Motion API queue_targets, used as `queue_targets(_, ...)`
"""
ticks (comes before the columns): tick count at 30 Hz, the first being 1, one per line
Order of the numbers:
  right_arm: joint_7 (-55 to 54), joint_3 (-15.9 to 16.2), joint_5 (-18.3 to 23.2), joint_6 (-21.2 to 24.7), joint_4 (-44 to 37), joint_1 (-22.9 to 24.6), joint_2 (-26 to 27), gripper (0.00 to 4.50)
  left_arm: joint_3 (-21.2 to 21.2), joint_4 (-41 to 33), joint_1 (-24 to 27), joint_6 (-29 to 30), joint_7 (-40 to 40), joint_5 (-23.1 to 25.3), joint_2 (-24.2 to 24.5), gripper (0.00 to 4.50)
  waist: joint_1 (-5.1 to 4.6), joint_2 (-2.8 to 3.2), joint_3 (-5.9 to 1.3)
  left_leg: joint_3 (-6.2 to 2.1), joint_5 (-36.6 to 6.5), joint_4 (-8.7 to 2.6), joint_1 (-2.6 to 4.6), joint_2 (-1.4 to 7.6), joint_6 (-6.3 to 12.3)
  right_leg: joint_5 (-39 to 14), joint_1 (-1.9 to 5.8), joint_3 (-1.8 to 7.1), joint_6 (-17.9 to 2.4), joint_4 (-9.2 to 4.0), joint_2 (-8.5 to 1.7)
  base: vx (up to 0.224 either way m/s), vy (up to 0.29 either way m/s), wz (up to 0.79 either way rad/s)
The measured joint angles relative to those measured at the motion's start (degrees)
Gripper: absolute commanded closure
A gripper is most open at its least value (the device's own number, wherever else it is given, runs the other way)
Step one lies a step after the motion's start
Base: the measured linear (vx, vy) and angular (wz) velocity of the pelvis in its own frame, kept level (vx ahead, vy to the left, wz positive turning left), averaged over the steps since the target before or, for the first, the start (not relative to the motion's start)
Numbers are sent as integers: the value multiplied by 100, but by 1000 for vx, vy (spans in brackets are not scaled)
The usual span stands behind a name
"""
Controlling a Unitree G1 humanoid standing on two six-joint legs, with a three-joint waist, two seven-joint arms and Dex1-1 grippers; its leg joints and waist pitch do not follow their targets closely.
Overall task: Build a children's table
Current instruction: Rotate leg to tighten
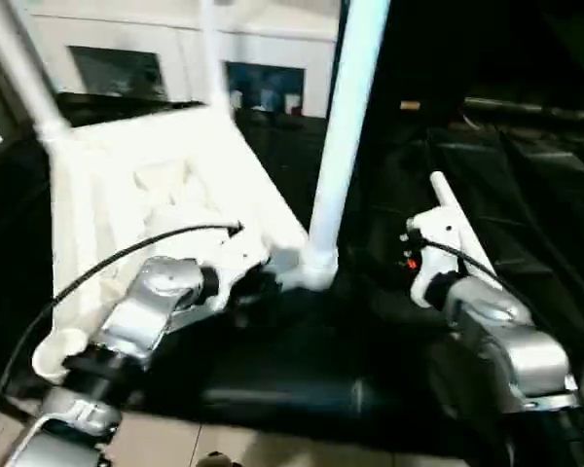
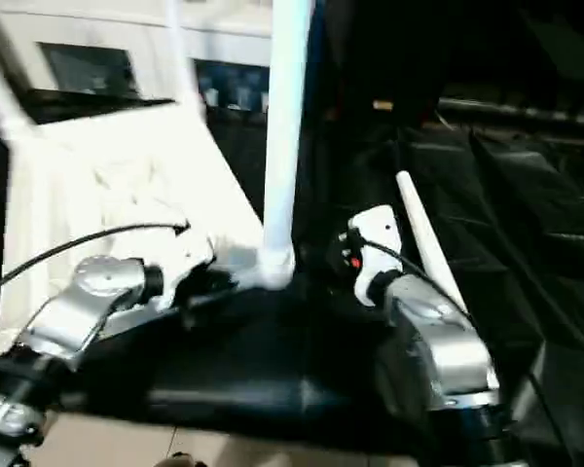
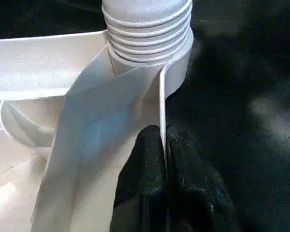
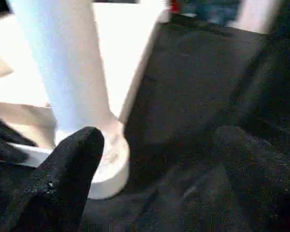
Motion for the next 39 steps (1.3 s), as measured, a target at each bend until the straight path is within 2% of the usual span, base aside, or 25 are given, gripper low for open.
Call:
queue_targets(4, 764, 201, 119, -83, -2, 10, -492, 2, -72, 23, -7, -85, -256, -2, 94, 450, 33, -17, 10, 117, 25, -7, 6, 60, 8, 68, -7, -7, 5, -17, -32, -73, 11, 0)
queue_targets(9, 1319, 383, 97, -348, 68, 9, -749, 2, -95, 64, -46, -154, -467, -6, 194, 450, 32, -30, 8, 183, 74, -24, 5, 68, 39, 110, -25, -10, 33, -42, -63, -11, 1, 0)
queue_targets(11, 1332, 462, -32, -481, 260, -31, -738, 2, -111, 61, -49, -210, -561, -17, 235, 450, 36, -41, 4, 202, 93, -38, 1, 68, 51, 110, -34, -7, 33, -51, -70, 0, 0, 0)
queue_targets(16, 1120, 679, -280, -722, 706, -327, -460, 2, -169, -28, -50, -230, -701, -18, 274, 450, 72, -44, 5, 215, 95, -51, -19, 68, 55, 109, -58, -10, 35, -53, -72, 0, 0, 0)
queue_targets(22, 1266, 899, -343, -891, 987, -446, -323, 2, -243, -48, -61, -254, -783, -17, 209, 450, 171, -46, 4, 218, 95, -52, -22, 68, 56, 106, -60, -9, 34, -55, -74, 0, 0, 0)
queue_targets(28, 1411, 952, -381, -1118, 1209, -498, -284, 2, -287, -48, -72, -259, -845, -7, 183, 450, 182, -50, 3, 218, 96, -52, -21, 68, 56, 106, -59, -9, 34, -54, -76, 0, 0, 0)
queue_targets(29, 1413, 953, -392, -1132, 1246, -499, -280, 29, -287, -48, -72, -260, -851, -6, 183, 450, 181, -50, 3, 218, 96, -52, -21, 69, 56, 106, -59, -9, 34, -54, -76, 0, 0, 0)
queue_targets(32, 1431, 985, -401, -1206, 1367, -526, -248, 40, -285, -48, -73, -263, -862, -6, 190, 450, 179, -50, 3, 219, 96, -53, -20, 70, 56, 106, -60, -10, 34, -54, -75, 0, 0, 0)
queue_targets(33, 1432, 1003, -422, -1226, 1388, -529, -225, 61, -285, -48, -73, -264, -862, -5, 189, 450, 180, -50, 3, 219, 96, -53, -21, 70, 56, 106, -60, -10, 34, -54, -75, 0, 0, 0)
queue_targets(38, 1451, 1060, -485, -1270, 1440, -534, -164, 94, -286, -48, -74, -266, -863, -2, 187, 450, 182, -52, 4, 218, 96, -54, -21, 69, 56, 106, -59, -9, 34, -55, -76, 0, 0, 0)
queue_targets(39, 1466, 1060, -488, -1282, 1478, -553, -161, 115, -286, -48, -74, -266, -862, -1, 187, 450, 179, -52, 4, 218, 96, -53, -21, 69, 56, 106, -60, -9, 34, -54, -76, 0, 0, 0)
